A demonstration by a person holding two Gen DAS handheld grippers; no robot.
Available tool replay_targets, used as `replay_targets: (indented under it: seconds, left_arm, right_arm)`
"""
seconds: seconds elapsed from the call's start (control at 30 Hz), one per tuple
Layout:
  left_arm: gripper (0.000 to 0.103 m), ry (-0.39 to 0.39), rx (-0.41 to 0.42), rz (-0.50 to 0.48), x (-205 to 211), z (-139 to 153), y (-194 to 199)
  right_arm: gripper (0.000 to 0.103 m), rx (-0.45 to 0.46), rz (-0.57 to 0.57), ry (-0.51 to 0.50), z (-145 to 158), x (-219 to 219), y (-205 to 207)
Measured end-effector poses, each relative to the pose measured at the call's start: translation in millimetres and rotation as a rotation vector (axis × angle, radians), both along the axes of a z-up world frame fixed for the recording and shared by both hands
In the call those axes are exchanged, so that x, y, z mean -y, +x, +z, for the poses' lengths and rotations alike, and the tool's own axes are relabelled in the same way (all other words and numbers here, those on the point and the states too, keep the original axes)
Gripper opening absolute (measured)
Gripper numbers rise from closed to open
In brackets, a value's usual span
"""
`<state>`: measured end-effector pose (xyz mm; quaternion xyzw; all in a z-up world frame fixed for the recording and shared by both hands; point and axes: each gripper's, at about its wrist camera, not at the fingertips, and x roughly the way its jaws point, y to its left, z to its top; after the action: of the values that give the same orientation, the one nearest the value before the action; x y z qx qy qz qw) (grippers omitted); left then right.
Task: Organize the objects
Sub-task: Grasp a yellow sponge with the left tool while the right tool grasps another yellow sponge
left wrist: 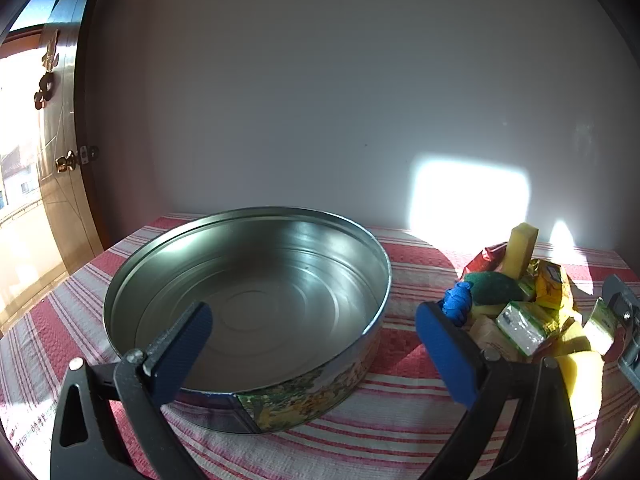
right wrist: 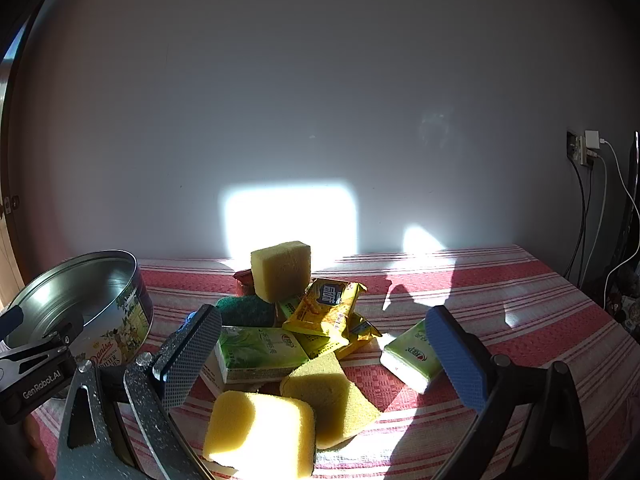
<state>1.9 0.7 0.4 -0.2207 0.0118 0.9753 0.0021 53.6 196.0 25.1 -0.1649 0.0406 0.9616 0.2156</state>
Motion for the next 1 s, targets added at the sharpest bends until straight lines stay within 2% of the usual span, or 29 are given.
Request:
replay_targets:
  seconds: [0.43, 0.57, 0.67, 0.77, 1.0]
  left_arm:
    - [0.103, -0.009, -0.006, -0.012, -1, 0, 2]
    - [0.103, -0.018, -0.024, -0.028, -5, 2, 6]
    - [0.103, 0.001, -0.017, -0.059, -8, 2, 10]
    - [0.103, 0.025, 0.024, -0.108, -17, -1, 13]
    - [0.103, 0.015, 0.095, -0.243, -64, -5, 24]
  right_arm:
    - [0.103, -0.013, -0.004, 0.001, 1, -1, 2]
    - [0.103, -0.02, -0.034, 0.041, 3, -2, 3]
    - [0.103, -0.015, -0.067, 0.089, 4, -4, 3]
    - [0.103, -0.006, -0.1, 0.101, 5, -15, 3]
    - [0.103, 0.014, -0.152, 0.143, 4, -46, 15]
